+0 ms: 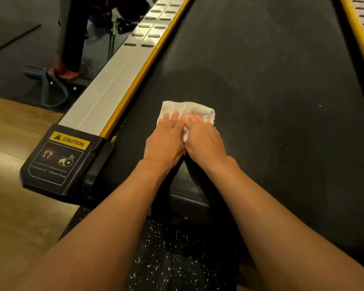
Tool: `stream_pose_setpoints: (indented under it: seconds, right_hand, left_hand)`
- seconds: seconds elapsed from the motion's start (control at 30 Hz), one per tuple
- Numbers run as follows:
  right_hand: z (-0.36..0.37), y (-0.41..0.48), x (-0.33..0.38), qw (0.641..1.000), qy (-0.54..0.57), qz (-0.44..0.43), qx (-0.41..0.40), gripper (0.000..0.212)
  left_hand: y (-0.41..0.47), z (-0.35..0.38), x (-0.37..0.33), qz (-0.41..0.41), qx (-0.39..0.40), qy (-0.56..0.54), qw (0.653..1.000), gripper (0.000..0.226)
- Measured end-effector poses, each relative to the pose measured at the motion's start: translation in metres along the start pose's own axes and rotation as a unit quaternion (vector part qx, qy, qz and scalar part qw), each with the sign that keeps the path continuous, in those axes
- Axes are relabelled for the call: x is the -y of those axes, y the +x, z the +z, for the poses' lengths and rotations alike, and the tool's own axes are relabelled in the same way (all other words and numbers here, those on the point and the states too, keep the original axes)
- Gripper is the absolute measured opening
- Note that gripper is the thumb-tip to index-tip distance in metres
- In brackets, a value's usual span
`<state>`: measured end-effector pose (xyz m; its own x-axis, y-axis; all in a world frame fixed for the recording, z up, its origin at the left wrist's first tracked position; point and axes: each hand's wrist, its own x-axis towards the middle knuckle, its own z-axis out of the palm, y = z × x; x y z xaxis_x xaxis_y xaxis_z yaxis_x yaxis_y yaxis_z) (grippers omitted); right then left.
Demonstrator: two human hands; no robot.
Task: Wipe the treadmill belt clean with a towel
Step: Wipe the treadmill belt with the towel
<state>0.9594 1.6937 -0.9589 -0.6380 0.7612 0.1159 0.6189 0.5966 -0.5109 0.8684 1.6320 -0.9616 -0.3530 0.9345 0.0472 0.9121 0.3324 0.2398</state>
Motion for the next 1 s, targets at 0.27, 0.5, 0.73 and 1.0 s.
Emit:
stream_pose_setpoints:
  seconds: [0.27, 0.5, 0.73, 1.0]
  right_hand:
    - [-0.003, 0.007, 0.005, 0.998, -0.027, -0.049, 0.008, 0.028]
    - [0.02, -0.029, 0.026, 0.995, -0.054, -0.076, 0.026, 0.038]
    - [0.037, -0.016, 0.058, 0.99, -0.059, -0.089, 0.093, 0.051]
    - [0.025, -0.036, 0.068, 0.984, -0.095, -0.102, 0.108, 0.059]
  left_hand:
    - [0.008, -0.024, 0.015, 0.023, 0.04, 0.058, 0.997, 0.058]
    - [-0.038, -0.017, 0.042, 0.032, 0.033, 0.042, 0.998, 0.064]
    - [-0.052, -0.022, 0.062, -0.035, 0.008, 0.006, 0.999, 0.06]
    - [-0.074, -0.03, 0.065, -0.014, 0.034, 0.064, 0.997, 0.062]
